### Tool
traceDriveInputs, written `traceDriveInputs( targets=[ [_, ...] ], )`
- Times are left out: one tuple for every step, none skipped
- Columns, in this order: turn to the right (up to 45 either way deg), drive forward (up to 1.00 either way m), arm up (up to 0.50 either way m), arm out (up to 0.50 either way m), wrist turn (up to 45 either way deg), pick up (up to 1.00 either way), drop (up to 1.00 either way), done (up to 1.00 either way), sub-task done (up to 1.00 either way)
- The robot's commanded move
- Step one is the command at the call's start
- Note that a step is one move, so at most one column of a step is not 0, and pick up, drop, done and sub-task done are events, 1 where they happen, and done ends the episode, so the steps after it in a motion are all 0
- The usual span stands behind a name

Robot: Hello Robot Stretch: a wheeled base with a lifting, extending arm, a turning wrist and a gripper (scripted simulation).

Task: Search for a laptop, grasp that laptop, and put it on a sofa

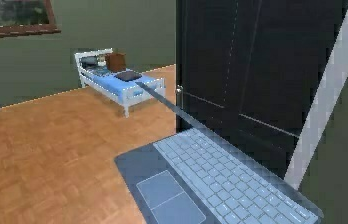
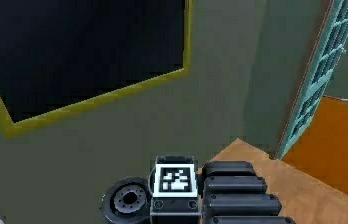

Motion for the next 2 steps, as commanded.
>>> traceDriveInputs(
  targets=[
    [-30.0,0.0,0.0,0.0,0.0,0.0,0.0,0.0,0.0],
    [0.0,0.9,0.0,0.0,0.0,0.0,0.0,0.0,0.0]
  ],
)
